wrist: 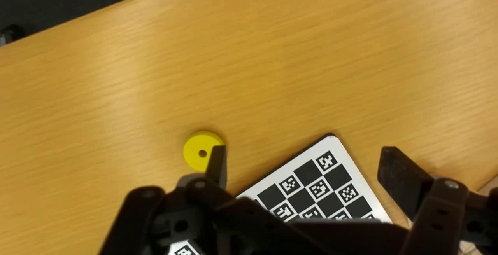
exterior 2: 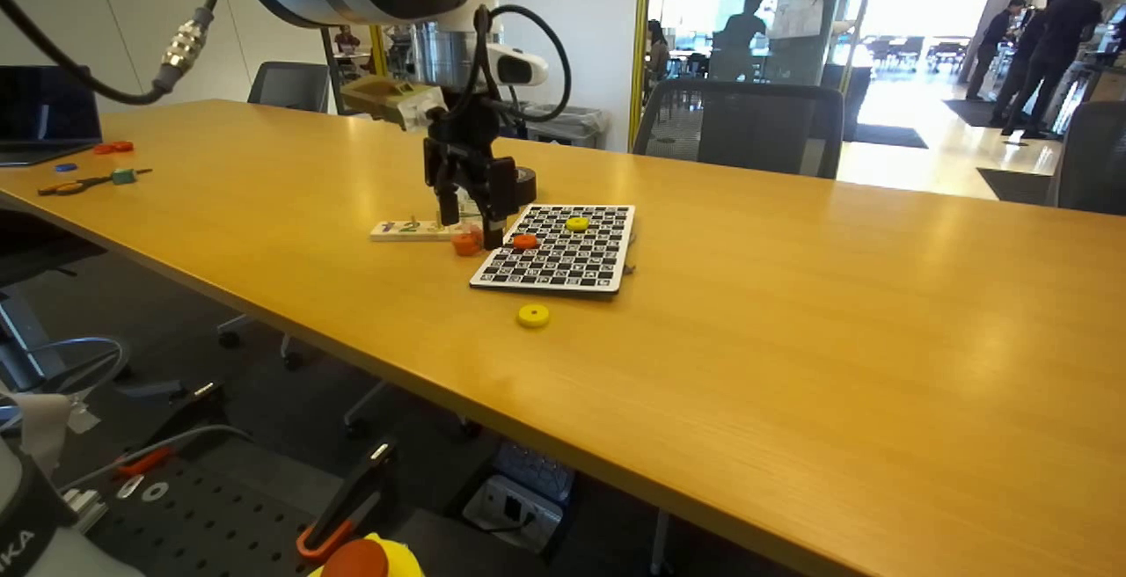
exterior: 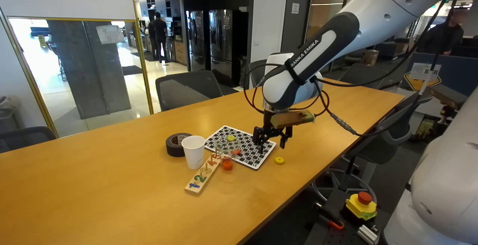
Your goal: Pick up the orange and yellow objects and put them in the two cups
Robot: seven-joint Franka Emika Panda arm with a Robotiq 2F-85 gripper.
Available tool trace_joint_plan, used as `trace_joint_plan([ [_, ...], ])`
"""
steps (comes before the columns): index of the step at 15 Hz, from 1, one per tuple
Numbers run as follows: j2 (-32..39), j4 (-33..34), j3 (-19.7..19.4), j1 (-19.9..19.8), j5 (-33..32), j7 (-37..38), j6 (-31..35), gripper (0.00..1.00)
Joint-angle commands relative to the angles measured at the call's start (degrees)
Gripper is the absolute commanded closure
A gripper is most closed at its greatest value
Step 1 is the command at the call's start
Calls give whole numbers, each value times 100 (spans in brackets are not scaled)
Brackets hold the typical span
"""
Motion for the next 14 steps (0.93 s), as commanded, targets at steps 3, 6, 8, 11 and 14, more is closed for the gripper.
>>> trace_joint_plan([
  [3,414,137,-305,-144,70,-1420,430,0],
  [6,715,162,-443,-215,270,-1804,713,0],
  [8,1088,351,-493,-267,428,-1942,853,0],
  [11,1483,584,-466,-344,722,-2170,950,0],
  [14,1762,780,-415,-416,886,-2252,955,0],
])
